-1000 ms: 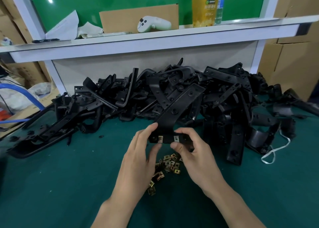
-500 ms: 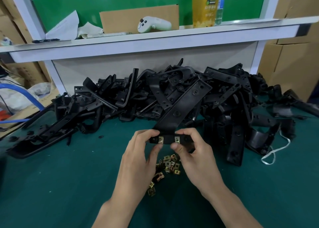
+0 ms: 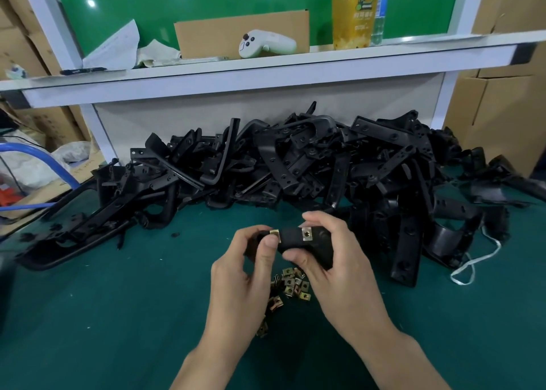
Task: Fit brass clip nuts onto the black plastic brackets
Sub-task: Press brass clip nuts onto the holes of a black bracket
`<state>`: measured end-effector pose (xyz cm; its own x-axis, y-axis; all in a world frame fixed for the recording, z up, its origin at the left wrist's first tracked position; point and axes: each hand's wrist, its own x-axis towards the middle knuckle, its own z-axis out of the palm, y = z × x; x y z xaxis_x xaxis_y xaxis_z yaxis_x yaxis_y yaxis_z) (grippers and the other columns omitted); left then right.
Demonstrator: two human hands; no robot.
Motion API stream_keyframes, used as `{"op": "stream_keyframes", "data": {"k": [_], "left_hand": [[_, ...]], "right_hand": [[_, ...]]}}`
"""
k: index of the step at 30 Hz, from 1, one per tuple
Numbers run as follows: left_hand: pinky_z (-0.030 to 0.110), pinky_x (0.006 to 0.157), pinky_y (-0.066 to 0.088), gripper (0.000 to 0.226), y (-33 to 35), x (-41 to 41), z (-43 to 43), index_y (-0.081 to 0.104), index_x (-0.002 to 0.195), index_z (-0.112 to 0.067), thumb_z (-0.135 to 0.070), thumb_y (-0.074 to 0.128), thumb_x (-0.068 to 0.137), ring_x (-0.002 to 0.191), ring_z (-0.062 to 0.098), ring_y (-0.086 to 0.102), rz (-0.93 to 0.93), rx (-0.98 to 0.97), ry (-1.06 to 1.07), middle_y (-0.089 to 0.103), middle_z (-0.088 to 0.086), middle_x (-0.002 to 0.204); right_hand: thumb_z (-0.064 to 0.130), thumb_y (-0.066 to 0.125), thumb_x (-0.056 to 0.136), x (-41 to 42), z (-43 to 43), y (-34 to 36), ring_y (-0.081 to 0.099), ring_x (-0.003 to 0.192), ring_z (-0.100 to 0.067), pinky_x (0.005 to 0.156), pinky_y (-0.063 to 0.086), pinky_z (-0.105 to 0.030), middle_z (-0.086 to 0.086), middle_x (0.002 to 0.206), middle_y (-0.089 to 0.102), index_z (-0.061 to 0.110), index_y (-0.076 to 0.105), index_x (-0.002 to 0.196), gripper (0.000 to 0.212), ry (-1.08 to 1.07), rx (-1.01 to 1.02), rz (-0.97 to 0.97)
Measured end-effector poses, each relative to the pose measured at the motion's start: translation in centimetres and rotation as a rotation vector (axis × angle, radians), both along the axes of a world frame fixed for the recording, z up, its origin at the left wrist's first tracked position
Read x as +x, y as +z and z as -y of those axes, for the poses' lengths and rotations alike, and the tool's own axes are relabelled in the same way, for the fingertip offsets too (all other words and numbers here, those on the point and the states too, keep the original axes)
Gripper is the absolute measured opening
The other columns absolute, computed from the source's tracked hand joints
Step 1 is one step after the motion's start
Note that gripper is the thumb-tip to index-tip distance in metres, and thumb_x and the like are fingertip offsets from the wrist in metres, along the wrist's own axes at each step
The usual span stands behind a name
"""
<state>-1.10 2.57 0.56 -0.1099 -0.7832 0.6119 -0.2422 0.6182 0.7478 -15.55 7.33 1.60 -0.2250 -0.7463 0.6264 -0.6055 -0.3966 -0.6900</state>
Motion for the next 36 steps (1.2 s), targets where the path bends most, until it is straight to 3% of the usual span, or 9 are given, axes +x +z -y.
{"op": "stream_keyframes", "data": {"k": [4, 7, 10, 14, 18, 21, 29, 36], "left_hand": [[0.007, 0.064, 0.042, 0.037, -0.3, -0.1, 0.2, 0.058, 0.106, -0.053, -0.081, 0.039, 0.09, 0.08, -0.002, 0.064, 0.037, 0.074, -0.028, 0.068, -0.027, 0.088], [0.012, 0.063, 0.044, 0.038, -0.5, 0.3, 0.4, 0.043, 0.124, -0.065, -0.082, 0.036, 0.09, 0.073, -0.005, 0.06, 0.212, 0.048, -0.038, 0.064, -0.03, 0.097], [0.011, 0.077, 0.045, 0.044, -0.5, 0.6, 0.7, 0.035, 0.136, -0.061, -0.073, 0.041, 0.094, 0.097, -0.004, 0.057, 0.26, -0.022, -0.015, 0.052, -0.026, 0.11], [0.005, 0.083, 0.041, 0.027, -0.4, 0.7, 1.2, 0.046, 0.122, -0.06, -0.061, 0.049, 0.096, 0.11, 0.001, 0.056, 0.225, -0.023, -0.036, 0.054, -0.027, 0.117], [0.006, 0.086, 0.04, 0.027, -0.9, 0.9, 1.2, 0.046, 0.123, -0.059, -0.064, 0.047, 0.097, 0.114, 0.003, 0.055, 0.255, -0.025, -0.086, 0.056, -0.026, 0.119], [0.01, 0.087, 0.041, 0.027, -1.2, 0.9, 1.1, 0.044, 0.122, -0.059, -0.066, 0.044, 0.096, 0.113, 0.006, 0.055, 0.263, 0.002, -0.11, 0.058, -0.023, 0.117], [0.01, 0.081, 0.04, 0.022, -1.1, 0.5, 0.8, 0.048, 0.119, -0.048, -0.045, 0.046, 0.097, 0.105, 0.01, 0.056, 0.261, -0.039, -0.085, 0.057, -0.024, 0.109], [0.009, 0.077, 0.04, 0.026, -1.0, 0.4, 0.7, 0.043, 0.117, -0.06, -0.045, 0.045, 0.096, 0.102, 0.007, 0.056, 0.25, -0.051, -0.057, 0.055, -0.026, 0.108]], "right_hand": [[0.068, 0.056, 0.082, -0.4, 0.2, -0.3, 0.065, 0.093, -0.003, 0.078, 0.056, -0.037, 0.028, 0.102, 0.064, 0.067, 0.038, 0.108, 0.031, 0.044, 0.103, 0.085], [0.066, 0.053, 0.083, -0.6, 0.3, -0.3, 0.068, 0.091, -0.004, 0.079, 0.057, -0.04, 0.024, 0.096, 0.07, 0.059, 0.039, 0.109, 0.031, 0.062, 0.133, 0.116], [0.061, 0.049, 0.084, -0.6, 0.3, -0.4, 0.067, 0.091, -0.002, 0.078, 0.057, -0.037, 0.033, 0.094, 0.069, 0.058, 0.035, 0.11, 0.03, 0.05, 0.175, 0.11], [0.041, 0.053, 0.096, -0.7, 0.3, -0.7, 0.067, 0.086, -0.002, 0.072, 0.056, -0.033, 0.037, 0.095, 0.066, 0.062, 0.03, 0.108, 0.033, 0.05, 0.197, 0.075], [0.023, 0.055, 0.101, -0.9, 0.4, -0.9, 0.066, 0.091, 0.0, 0.073, 0.054, -0.027, 0.037, 0.095, 0.066, 0.06, 0.032, 0.108, 0.045, 0.06, 0.224, 0.052], [0.02, 0.054, 0.102, -0.9, 0.3, -1.0, 0.066, 0.094, 0.0, 0.076, 0.054, -0.026, 0.035, 0.094, 0.067, 0.06, 0.033, 0.108, 0.046, 0.083, 0.244, 0.042], [0.013, 0.055, 0.101, -0.5, 0.4, -1.3, 0.067, 0.086, -0.003, 0.07, 0.053, -0.026, 0.032, 0.093, 0.068, 0.058, 0.033, 0.107, 0.05, 0.077, 0.251, 0.061], [0.015, 0.057, 0.1, -0.3, 0.6, -1.1, 0.068, 0.084, -0.003, 0.07, 0.056, -0.032, 0.032, 0.092, 0.068, 0.059, 0.032, 0.107, 0.051, 0.052, 0.238, 0.049]]}}
